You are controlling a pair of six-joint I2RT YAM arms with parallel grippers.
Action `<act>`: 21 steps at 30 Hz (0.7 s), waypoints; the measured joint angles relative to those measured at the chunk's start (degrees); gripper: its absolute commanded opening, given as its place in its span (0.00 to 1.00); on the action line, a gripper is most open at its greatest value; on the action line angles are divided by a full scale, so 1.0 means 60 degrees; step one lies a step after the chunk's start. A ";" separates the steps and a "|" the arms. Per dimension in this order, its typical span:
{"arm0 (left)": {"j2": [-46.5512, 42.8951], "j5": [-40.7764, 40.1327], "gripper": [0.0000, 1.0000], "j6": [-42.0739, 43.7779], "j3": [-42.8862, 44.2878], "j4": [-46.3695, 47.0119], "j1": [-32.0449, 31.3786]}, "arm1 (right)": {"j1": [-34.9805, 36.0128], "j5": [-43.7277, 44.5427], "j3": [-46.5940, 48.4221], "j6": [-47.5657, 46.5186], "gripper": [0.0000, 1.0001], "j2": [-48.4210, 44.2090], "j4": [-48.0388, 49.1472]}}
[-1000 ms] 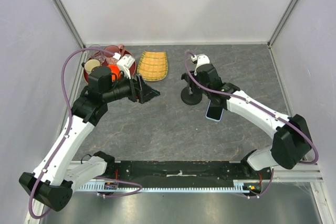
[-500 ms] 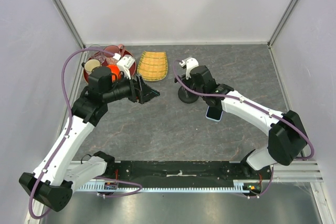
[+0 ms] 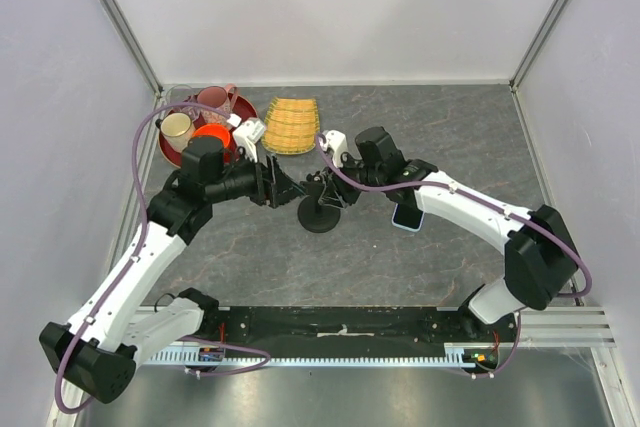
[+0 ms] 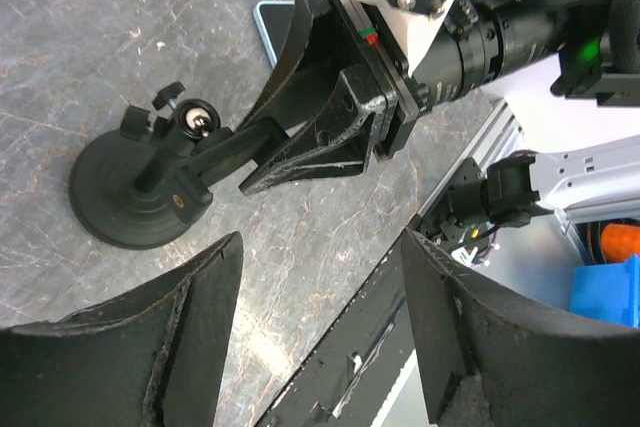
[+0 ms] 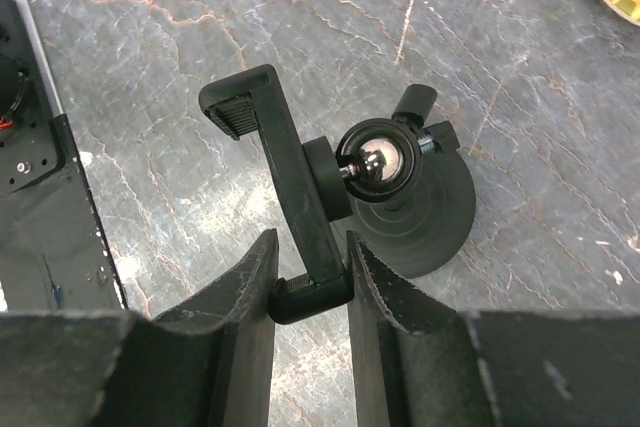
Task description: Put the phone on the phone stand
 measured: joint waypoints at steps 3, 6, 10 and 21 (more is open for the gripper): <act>-0.0004 -0.0007 0.79 0.0058 -0.0288 0.0087 -0.0160 | 0.0004 -0.0361 0.0208 -0.0211 0.00 0.0255 -0.0040; -0.0004 -0.0182 0.80 0.0284 -0.0627 0.0084 -0.0372 | -0.0015 -0.0532 0.0331 -0.0408 0.00 0.0353 -0.0157; 0.0036 -0.0586 0.81 0.0637 -0.0965 -0.0033 -0.0477 | -0.0018 -0.0634 0.0444 -0.0743 0.02 0.0361 -0.0463; 0.0994 -0.1297 0.75 0.1654 -0.0954 -0.0135 -0.0484 | -0.0015 -0.0721 0.1151 -0.1155 0.43 0.0674 -0.1570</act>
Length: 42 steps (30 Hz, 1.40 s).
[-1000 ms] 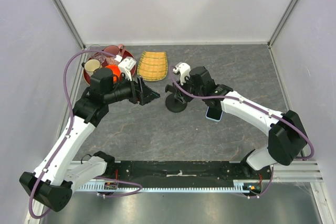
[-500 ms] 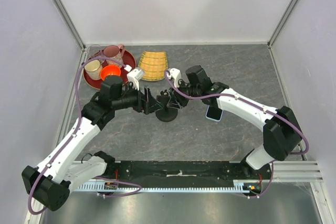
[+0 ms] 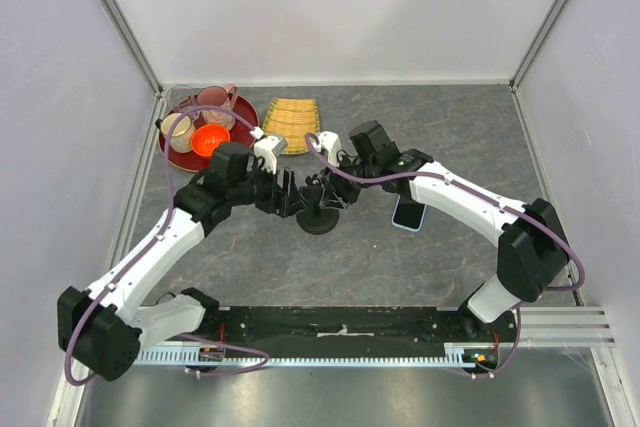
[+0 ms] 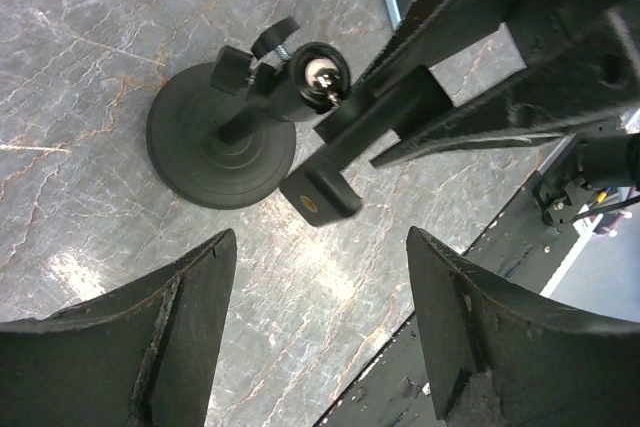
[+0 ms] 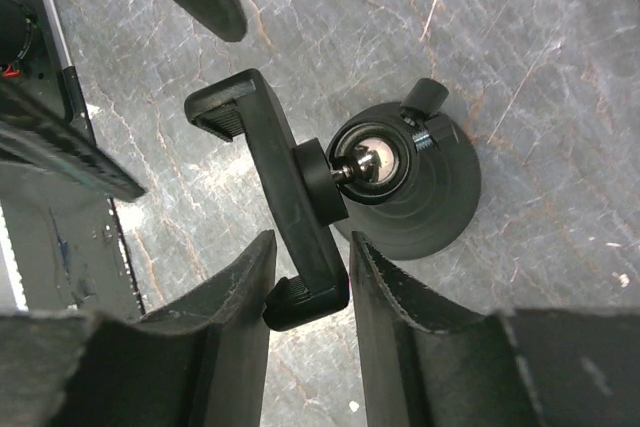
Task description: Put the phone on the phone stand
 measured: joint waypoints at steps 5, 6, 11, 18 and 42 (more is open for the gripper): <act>0.0576 -0.0007 0.76 0.0189 0.0022 0.0015 0.0004 | 0.0000 -0.0025 -0.0004 0.0382 0.51 -0.0018 -0.0142; 0.0601 -0.0004 0.76 0.0200 0.0022 0.0022 0.0004 | 0.0000 -0.0051 -0.0011 0.0437 0.52 -0.0029 -0.0146; 0.0801 0.0004 0.71 0.0295 0.0219 0.0091 0.0000 | 0.0000 -0.0142 -0.0055 0.0634 0.54 -0.0211 -0.0062; 0.1333 0.0058 0.54 0.0433 0.0605 0.0328 0.0000 | 0.0029 -0.0106 -0.0062 0.0867 0.39 -0.0237 0.0299; 0.1581 0.0073 0.02 0.0182 0.0652 0.0353 0.0095 | -0.0576 -0.1035 -0.1067 0.4269 0.00 -0.0335 0.2492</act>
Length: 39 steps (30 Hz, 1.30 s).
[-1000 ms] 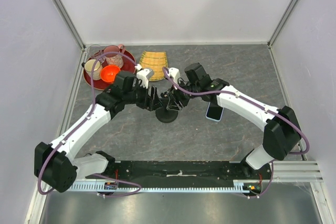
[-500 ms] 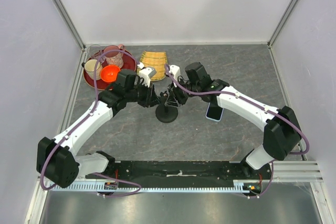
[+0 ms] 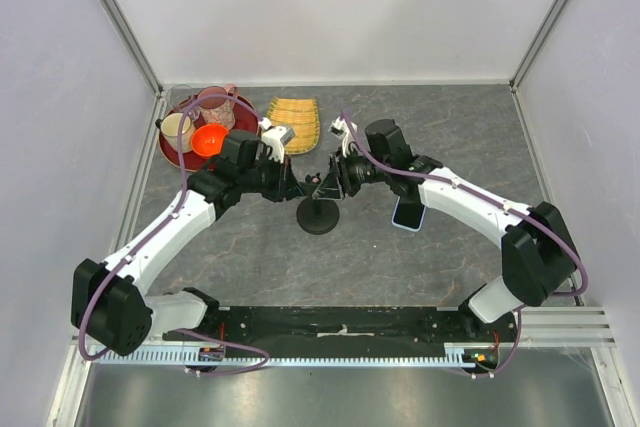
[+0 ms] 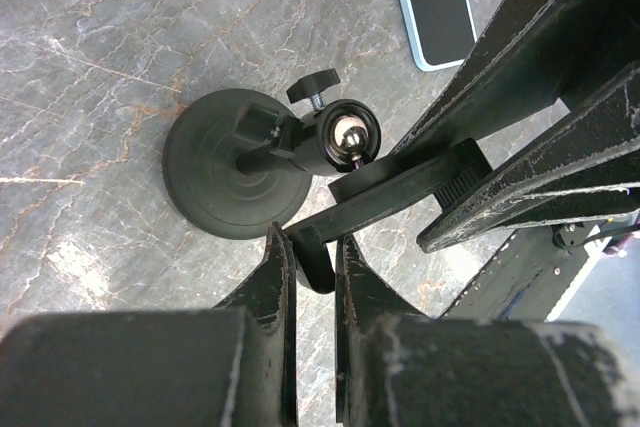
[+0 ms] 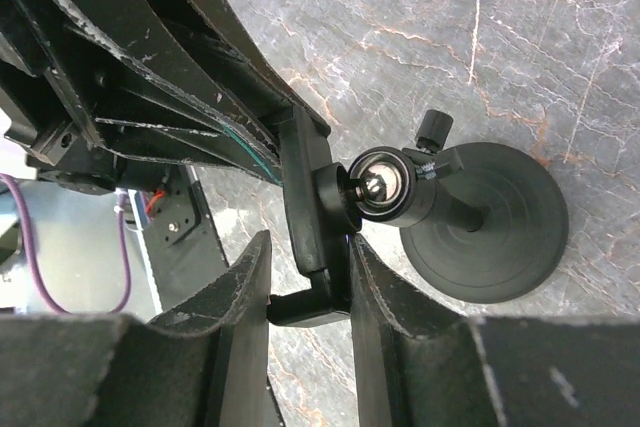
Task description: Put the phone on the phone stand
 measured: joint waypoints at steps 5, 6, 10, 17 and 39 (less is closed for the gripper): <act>0.0182 0.0029 0.02 -0.0219 0.0280 -0.0259 -0.0004 | -0.0295 -0.0382 -0.0492 0.0834 0.00 -0.0076 0.0889; 0.0233 0.0022 0.02 -0.0240 0.0368 -0.0342 -0.0004 | -0.0342 -0.0444 -0.0568 0.0976 0.00 -0.0080 0.1064; 0.0339 0.0000 0.02 -0.0251 0.0579 -0.0619 -0.0004 | -0.0415 -0.0576 -0.0754 0.1348 0.00 -0.0084 0.1468; 0.0331 0.0033 0.41 -0.0288 0.0637 -0.0783 -0.0015 | -0.0401 -0.0262 -0.0772 0.1249 0.25 -0.0211 0.1319; -0.1260 -0.0554 0.70 -0.0470 0.1603 -0.1537 -0.0124 | -0.0357 0.1756 -0.0688 0.0528 0.98 -0.1803 -0.1978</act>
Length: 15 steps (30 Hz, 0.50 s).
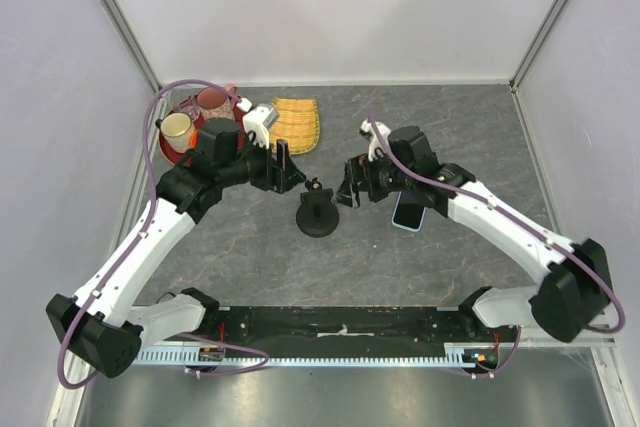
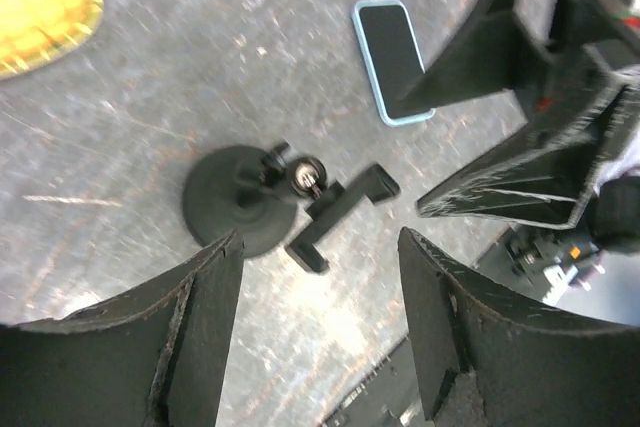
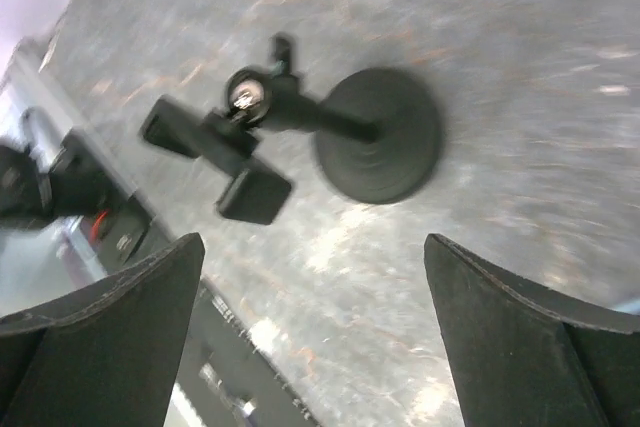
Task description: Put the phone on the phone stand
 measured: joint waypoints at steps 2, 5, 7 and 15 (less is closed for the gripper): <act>0.0197 -0.0364 0.69 0.0131 0.0295 0.0124 0.0000 | 0.0022 0.1359 0.0040 0.0204 0.98 -0.0637 -0.0339; 0.0699 -0.0754 0.68 0.0266 0.0765 0.0510 0.0007 | -0.0018 0.3778 0.0051 0.0841 0.98 -0.1377 -0.0903; 0.1005 -0.0765 0.68 0.0288 0.0874 0.0892 0.0055 | -0.0240 0.5286 0.0044 0.1384 0.98 -0.1570 -0.1304; 0.0951 -0.0095 0.66 0.0193 -0.0404 0.1894 0.0605 | -0.1759 0.7238 0.0091 0.2590 0.98 0.0448 -0.2062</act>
